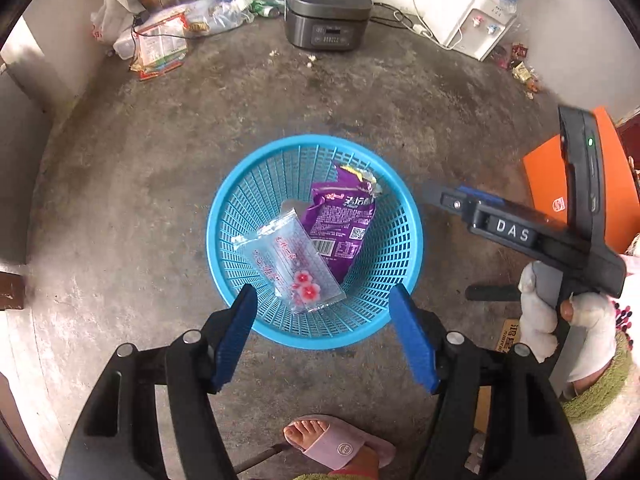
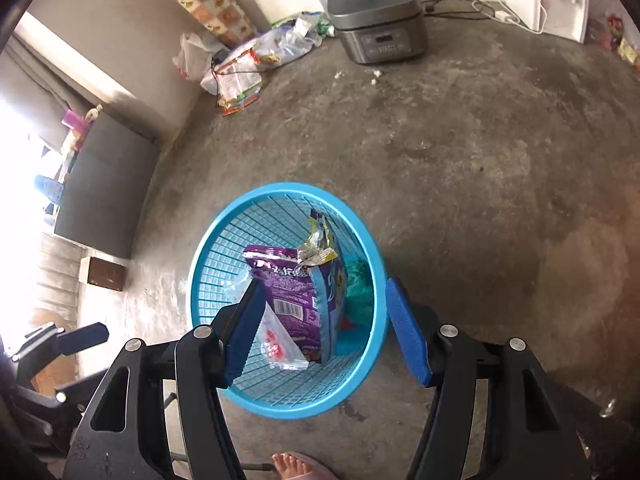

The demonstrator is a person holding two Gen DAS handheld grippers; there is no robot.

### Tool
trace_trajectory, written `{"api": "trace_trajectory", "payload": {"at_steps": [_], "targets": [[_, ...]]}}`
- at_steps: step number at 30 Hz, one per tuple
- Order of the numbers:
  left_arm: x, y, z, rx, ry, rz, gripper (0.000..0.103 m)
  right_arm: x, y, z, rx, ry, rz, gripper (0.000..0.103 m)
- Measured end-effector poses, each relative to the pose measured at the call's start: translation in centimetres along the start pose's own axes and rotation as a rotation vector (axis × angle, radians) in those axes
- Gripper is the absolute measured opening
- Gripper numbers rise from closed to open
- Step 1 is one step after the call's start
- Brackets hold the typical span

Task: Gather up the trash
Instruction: 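Move both open tools back over the table toward the Pepsi bottle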

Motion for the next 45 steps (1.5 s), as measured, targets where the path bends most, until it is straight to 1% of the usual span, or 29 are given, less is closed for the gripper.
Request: {"api": "trace_trajectory", "payload": {"at_steps": [3,6,9,10,11,13,14,16,18,21,23,25,27,30,32,34,36,39,42,45], "targets": [[0.4,4.7,-1.3,-0.074,0.012,-0.005,0.066,1.4,2.8,-1.1,-0.054,0.016,0.024,0.060],[0.9,10.2,-3.6,-0.178,0.031,0.007,0.066,3.7,5.6,-2.2,-0.123,0.057,0.053,0.060],[1.8,16.1,-7.2,-0.325,0.094,0.046,0.075,6.9,8.9,-3.6,-0.212,0.138,0.079,0.067],[2.2,18.0,-8.6,-0.374,0.122,0.054,0.079,8.1,10.2,-4.3,-0.244,0.173,0.085,0.071],[2.6,19.7,-10.2,-0.417,0.151,0.059,0.083,9.3,11.3,-5.0,-0.277,0.207,0.093,0.077],[3.6,22.5,-13.7,-0.484,0.212,0.085,0.087,11.8,13.6,-6.6,-0.342,0.287,0.106,0.085],[4.0,23.7,-15.5,-0.514,0.241,0.105,0.091,13.1,14.7,-7.5,-0.372,0.329,0.114,0.090],[5.1,26.0,-19.3,-0.581,0.302,0.166,0.095,15.6,16.4,-9.3,-0.424,0.414,0.121,0.095],[6.1,28.1,-23.3,-0.663,0.361,0.206,0.097,17.7,17.8,-11.0,-0.465,0.498,0.127,0.095],[7.3,30.4,-29.7,-0.786,0.466,0.212,0.097,20.1,19.2,-13.0,-0.513,0.559,0.154,0.095],[8.4,31.1,-34.2,-0.831,0.568,0.200,0.097,21.2,19.4,-13.8,-0.510,0.585,0.173,0.095],[9.4,31.4,-38.8,-0.851,0.670,0.187,0.097,22.5,19.6,-14.7,-0.501,0.623,0.201,0.095],[10.3,31.7,-43.4,-0.869,0.762,0.213,0.097,24.1,20.0,-16.0,-0.491,0.671,0.229,0.095],[11.0,32.3,-50.1,-0.901,0.878,0.266,0.097,26.5,20.2,-18.3,-0.459,0.741,0.296,0.095],[11.3,32.4,-54.4,-0.916,0.957,0.290,0.097,28.1,19.9,-19.5,-0.414,0.776,0.338,0.095],[11.3,32.4,-58.0,-0.932,1.029,0.301,0.097,29.9,19.4,-20.7,-0.364,0.814,0.372,0.095],[11.4,32.4,-60.8,-0.946,1.080,0.314,0.097,31.7,18.9,-21.9,-0.323,0.854,0.394,0.095],[12.0,32.5,-64.7,-0.956,1.128,0.345,0.097,34.3,18.7,-23.5,-0.268,0.902,0.434,0.095],[13.1,33.0,-67.1,-0.972,1.148,0.366,0.097,36.5,18.6,-25.3,-0.195,0.922,0.488,0.095],[14.7,33.7,-68.6,-0.995,1.156,0.383,0.097,38.9,18.6,-27.5,-0.140,0.941,0.512,0.095]]}}
Point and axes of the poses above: each gripper's, at about its wrist camera, not at the fingertips, and y roughly against the way its jaws point, x to its left, z to its top, the point moved 8 cm from there along -y, roughly the way its jaws point, and after that the axes turned 12 degrees about x, right-handed, at the moved point
